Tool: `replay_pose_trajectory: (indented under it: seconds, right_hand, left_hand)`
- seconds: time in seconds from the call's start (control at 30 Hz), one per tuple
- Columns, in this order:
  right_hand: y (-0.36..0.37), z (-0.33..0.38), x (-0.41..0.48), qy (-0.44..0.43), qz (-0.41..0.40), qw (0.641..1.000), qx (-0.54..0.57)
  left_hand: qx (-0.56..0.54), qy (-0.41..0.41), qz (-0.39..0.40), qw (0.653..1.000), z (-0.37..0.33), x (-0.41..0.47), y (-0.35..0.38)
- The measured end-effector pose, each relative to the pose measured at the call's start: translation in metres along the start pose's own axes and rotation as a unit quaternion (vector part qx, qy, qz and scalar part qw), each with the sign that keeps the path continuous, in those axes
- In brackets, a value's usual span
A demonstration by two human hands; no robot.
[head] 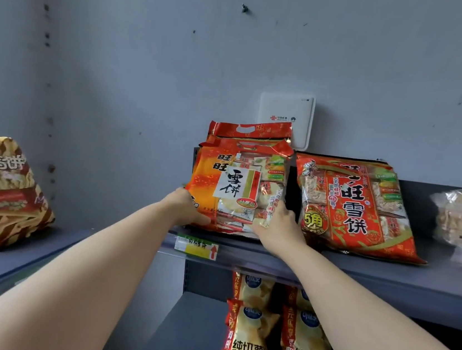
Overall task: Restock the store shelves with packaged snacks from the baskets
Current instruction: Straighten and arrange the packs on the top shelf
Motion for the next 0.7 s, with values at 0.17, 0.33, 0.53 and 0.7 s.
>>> replay_pose_trajectory:
  seconds: [0.17, 0.33, 0.53, 0.7]
  right_hand:
    - [0.007, 0.002, 0.013, 0.037, -0.018, 0.999, -0.021]
    - [0.015, 0.005, 0.018, 0.026, -0.056, 0.996, -0.062]
    - [0.022, 0.009, 0.032, -0.033, -0.105, 0.990, -0.083]
    - [0.027, 0.003, 0.038, -0.054, -0.042, 0.997, -0.036]
  left_hand:
    - [0.090, -0.001, -0.037, 0.995, 0.009, 0.019, 0.006]
    - [0.143, 0.005, -0.105, 0.984, 0.014, 0.038, 0.031]
    - [0.132, 0.012, -0.162, 0.978, 0.006, 0.044, 0.033]
    - [-0.049, 0.014, -0.066, 0.997, 0.003, 0.053, 0.026]
Point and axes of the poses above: each hand's wrist, its own x-axis towards the middle knuckle, its own y-axis out of the palm, z = x × y, the point moved 1 cm from there along x, towards the middle knuckle
